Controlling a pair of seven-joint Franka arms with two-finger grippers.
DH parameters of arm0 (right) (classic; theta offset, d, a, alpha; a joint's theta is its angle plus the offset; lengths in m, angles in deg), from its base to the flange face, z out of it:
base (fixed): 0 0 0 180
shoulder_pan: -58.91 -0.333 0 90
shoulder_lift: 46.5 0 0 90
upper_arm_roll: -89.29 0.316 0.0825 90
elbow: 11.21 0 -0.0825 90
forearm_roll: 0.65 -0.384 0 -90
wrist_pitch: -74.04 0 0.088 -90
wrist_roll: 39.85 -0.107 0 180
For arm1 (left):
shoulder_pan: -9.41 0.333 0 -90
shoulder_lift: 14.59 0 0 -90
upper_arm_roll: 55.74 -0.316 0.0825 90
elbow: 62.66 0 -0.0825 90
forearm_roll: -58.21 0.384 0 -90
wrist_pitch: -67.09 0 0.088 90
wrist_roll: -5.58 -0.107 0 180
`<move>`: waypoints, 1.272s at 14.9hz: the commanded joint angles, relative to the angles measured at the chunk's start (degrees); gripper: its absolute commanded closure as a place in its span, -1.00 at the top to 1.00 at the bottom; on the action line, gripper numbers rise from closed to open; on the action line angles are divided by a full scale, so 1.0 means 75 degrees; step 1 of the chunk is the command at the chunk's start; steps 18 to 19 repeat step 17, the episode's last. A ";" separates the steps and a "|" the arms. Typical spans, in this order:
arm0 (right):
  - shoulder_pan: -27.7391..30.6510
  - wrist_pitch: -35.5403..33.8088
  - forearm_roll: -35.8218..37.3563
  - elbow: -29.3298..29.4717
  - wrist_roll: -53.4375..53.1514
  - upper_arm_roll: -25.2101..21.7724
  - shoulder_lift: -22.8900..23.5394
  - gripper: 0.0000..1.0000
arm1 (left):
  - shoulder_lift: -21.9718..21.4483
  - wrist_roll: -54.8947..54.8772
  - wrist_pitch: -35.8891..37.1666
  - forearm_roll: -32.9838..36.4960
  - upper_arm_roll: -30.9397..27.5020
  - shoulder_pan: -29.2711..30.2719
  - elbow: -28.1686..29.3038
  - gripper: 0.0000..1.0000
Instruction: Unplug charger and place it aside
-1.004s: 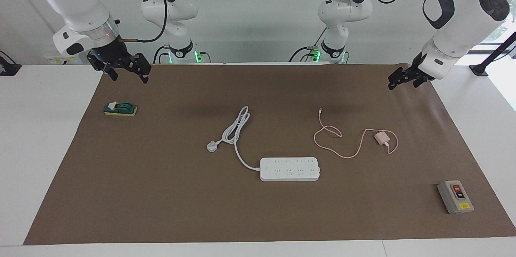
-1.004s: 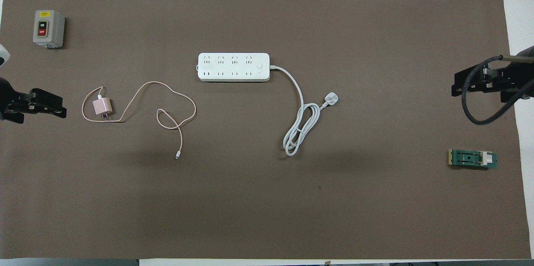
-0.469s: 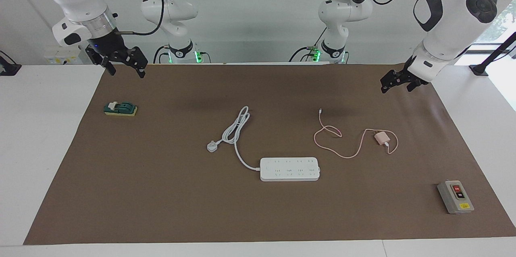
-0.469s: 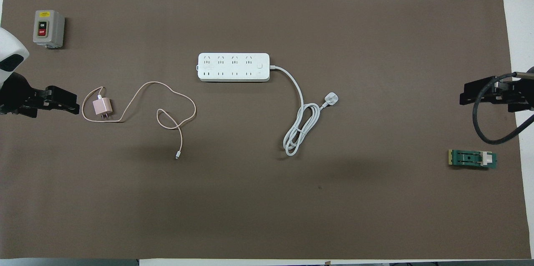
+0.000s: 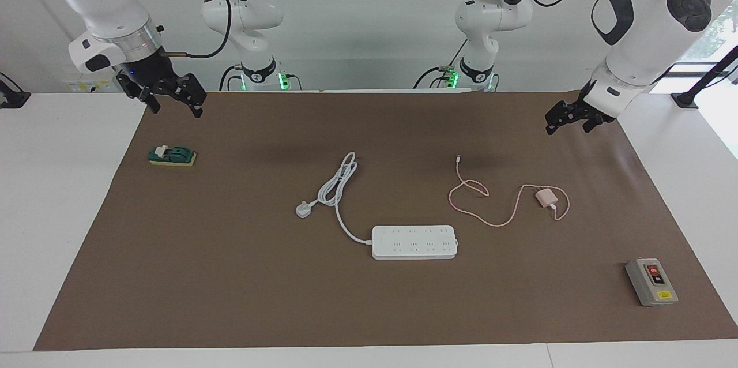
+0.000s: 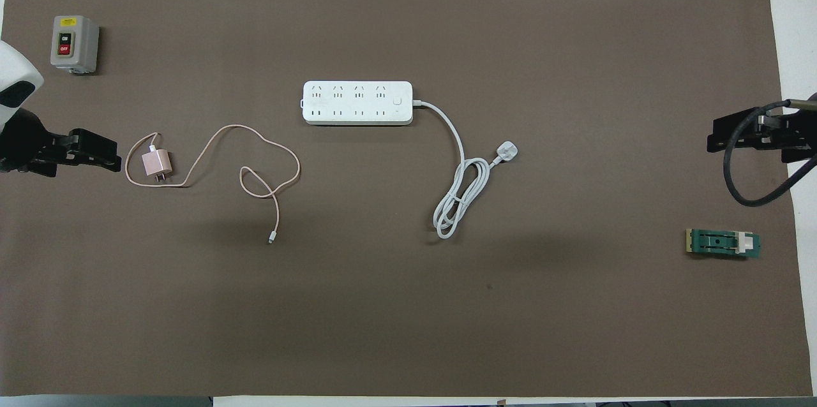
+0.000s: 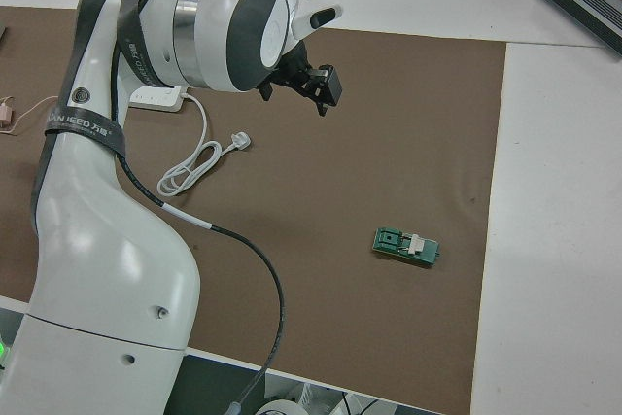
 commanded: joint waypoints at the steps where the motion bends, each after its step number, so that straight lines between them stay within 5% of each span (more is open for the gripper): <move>1: 0.0334 0.0057 0.0120 0.0156 0.0576 0.0089 0.0058 1.00 | 0.0014 -0.0014 -0.0126 0.0080 -0.0011 -0.0020 0.0037 1.00; 7: 0.0955 0.0069 0.0132 0.0097 0.0612 0.0662 0.0035 1.00 | 0.0014 -0.0014 -0.0126 0.0080 -0.0011 -0.0020 0.0037 1.00; 19: 0.0897 0.0069 0.0132 -0.0114 0.0752 0.0687 -0.0082 1.00 | 0.0014 -0.0014 -0.0138 0.0080 -0.0011 -0.0020 0.0037 1.00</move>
